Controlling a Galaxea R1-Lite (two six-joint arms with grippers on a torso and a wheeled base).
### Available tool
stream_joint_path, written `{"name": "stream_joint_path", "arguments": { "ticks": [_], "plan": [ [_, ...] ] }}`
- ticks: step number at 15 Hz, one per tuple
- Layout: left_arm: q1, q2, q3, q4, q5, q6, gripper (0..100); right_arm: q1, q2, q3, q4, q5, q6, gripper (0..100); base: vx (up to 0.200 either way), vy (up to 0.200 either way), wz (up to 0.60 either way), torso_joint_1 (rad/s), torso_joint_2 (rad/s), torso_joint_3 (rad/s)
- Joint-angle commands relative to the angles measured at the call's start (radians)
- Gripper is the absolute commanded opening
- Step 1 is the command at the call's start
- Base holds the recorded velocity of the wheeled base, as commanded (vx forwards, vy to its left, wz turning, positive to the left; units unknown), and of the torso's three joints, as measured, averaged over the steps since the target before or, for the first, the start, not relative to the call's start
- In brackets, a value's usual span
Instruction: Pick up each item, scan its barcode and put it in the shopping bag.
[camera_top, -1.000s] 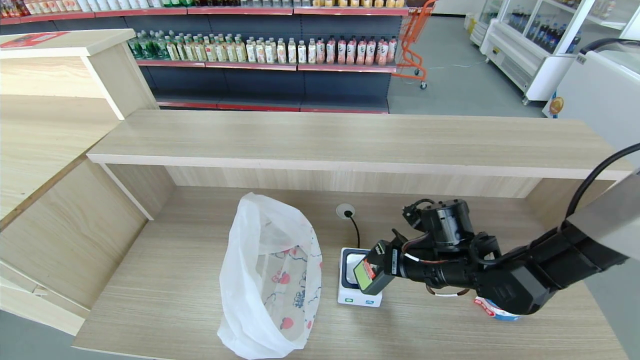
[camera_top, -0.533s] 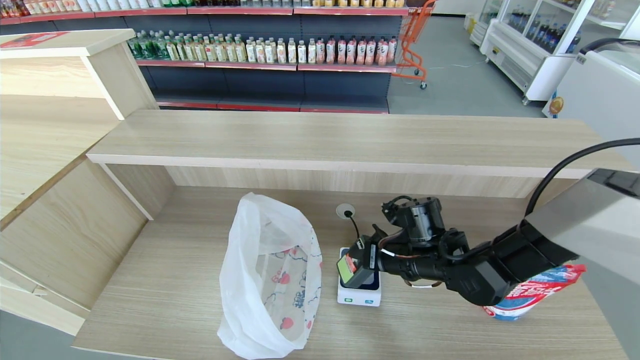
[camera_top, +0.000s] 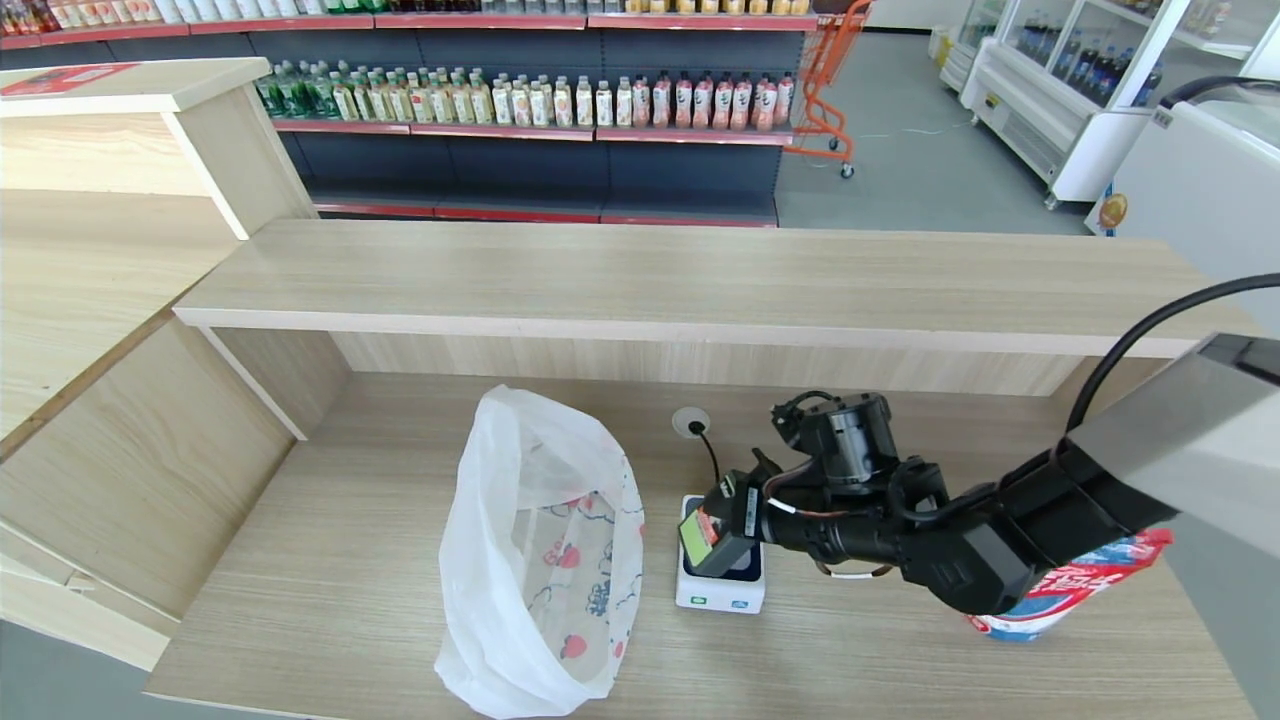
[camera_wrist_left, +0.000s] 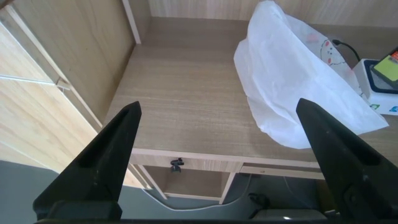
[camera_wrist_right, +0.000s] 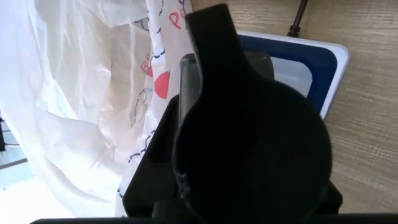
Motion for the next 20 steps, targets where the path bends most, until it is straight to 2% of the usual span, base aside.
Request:
{"name": "stream_joint_path", "arguments": {
  "ticks": [1,4,7,8,11,13,15,16,20],
  "plan": [
    [0.0,0.002,0.0,0.0,0.0,0.001,100,-0.044,-0.123,0.06,-0.007,0.009,0.038,0,0.0,0.0,0.0,0.0,0.0,0.0],
    [-0.002,0.002,0.0,0.0,0.0,-0.001,100,-0.104,-0.291,0.137,0.002,0.05,0.012,0,0.0,0.0,0.0,0.0,0.0,0.0],
    [-0.002,0.002,0.0,0.0,0.0,-0.001,100,-0.161,-0.519,0.298,0.052,0.067,-0.357,0,0.0,0.0,0.0,0.0,0.0,0.0],
    [0.0,0.002,0.0,0.0,0.0,-0.001,100,-0.164,-0.581,0.35,0.052,0.084,-0.423,0,0.0,0.0,0.0,0.0,0.0,0.0],
    [0.0,0.002,0.0,0.0,0.0,0.007,100,-0.142,-0.711,0.448,0.058,0.093,-0.429,0,0.0,0.0,0.0,0.0,0.0,0.0],
    [-0.002,0.002,0.0,0.0,0.0,0.004,100,-0.131,-0.769,0.468,0.062,0.112,-0.408,0,0.0,0.0,0.0,0.0,0.0,0.0],
    [0.0,0.002,0.0,0.0,0.0,0.003,100,-0.131,-0.8,0.465,0.088,0.139,-0.37,0,0.0,0.0,0.0,0.0,0.0,0.0],
    [0.0,0.002,0.0,0.0,0.002,-0.008,100,-0.131,-0.818,0.454,0.127,0.146,-0.33,0,0.0,0.2,0.0,0.002,0.0,0.002],
    [0.0,0.0,0.0,0.0,0.002,-0.007,100,-0.133,-0.809,0.401,0.187,0.146,-0.202,0,0.0,0.2,0.0,0.004,0.0,0.001]
  ]
}}
